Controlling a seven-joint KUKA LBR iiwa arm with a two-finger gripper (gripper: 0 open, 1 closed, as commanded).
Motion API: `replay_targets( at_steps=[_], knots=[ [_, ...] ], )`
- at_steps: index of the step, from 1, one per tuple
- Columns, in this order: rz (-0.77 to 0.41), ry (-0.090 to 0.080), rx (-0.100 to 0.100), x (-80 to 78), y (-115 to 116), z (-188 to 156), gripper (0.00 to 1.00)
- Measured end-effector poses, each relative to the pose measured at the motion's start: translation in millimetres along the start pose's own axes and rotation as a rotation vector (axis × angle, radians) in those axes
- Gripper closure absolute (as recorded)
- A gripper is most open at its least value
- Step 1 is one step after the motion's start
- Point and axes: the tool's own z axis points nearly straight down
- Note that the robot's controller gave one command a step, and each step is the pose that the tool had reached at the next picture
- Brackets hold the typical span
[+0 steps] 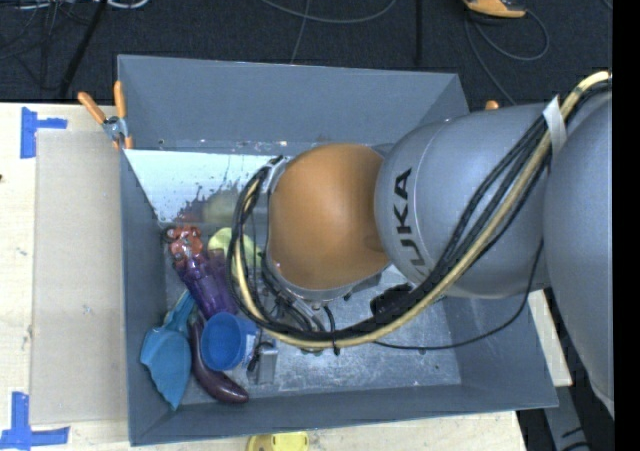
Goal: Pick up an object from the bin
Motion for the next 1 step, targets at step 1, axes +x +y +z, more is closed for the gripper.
replay_targets(
  at_steps=[1],
  knots=[
    [0.004, -0.007, -0.002, -1.8, -0.9, -4.5, 0.00]
  ],
)
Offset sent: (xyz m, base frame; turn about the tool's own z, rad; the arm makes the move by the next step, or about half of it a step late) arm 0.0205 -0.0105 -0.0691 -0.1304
